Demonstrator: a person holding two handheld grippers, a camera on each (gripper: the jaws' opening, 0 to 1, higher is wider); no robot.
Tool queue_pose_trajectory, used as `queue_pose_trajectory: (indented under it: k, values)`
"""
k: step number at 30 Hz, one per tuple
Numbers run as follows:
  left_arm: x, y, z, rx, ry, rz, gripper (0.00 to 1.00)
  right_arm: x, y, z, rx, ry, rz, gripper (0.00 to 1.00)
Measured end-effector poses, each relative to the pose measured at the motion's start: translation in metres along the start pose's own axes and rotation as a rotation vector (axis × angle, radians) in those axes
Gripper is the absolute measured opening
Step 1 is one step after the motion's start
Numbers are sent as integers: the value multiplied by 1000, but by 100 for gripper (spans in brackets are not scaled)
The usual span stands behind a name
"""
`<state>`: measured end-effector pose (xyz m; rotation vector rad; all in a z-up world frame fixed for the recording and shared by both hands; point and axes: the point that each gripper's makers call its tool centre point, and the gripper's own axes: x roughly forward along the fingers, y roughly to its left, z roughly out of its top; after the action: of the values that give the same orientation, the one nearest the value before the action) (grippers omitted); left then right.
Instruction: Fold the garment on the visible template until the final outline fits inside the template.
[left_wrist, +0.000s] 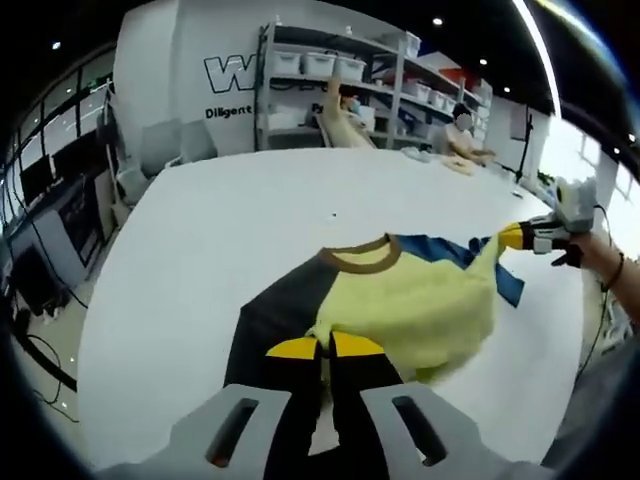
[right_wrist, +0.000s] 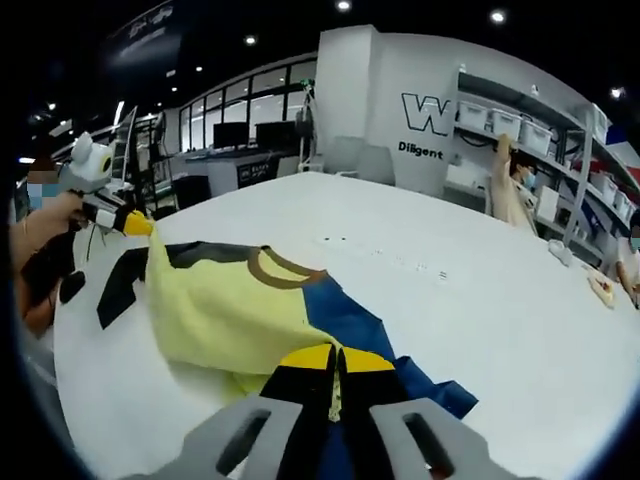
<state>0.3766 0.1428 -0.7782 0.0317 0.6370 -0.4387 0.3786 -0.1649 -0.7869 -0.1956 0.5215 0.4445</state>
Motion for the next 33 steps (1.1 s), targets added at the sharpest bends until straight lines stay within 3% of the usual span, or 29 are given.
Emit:
queue_pose_trajectory:
  k: [6,18,22,25,33]
  values:
    - [26,11,1,-74,4,5,0,19,-10,-12,29,41,-46,0]
    - [65,27,-18,10,111,109,0,52,-18,-26,40,92,-85,0]
    - [70,28,-23,31,122,119,0,55,-20,-28,47,101,-97,0]
    - [75,30,-25,137,128,141,0,59,-22,-32,57,112,-110,0]
    - [77,30,-33,141,146,152,0,66,-24,-42,65,142,-123,0]
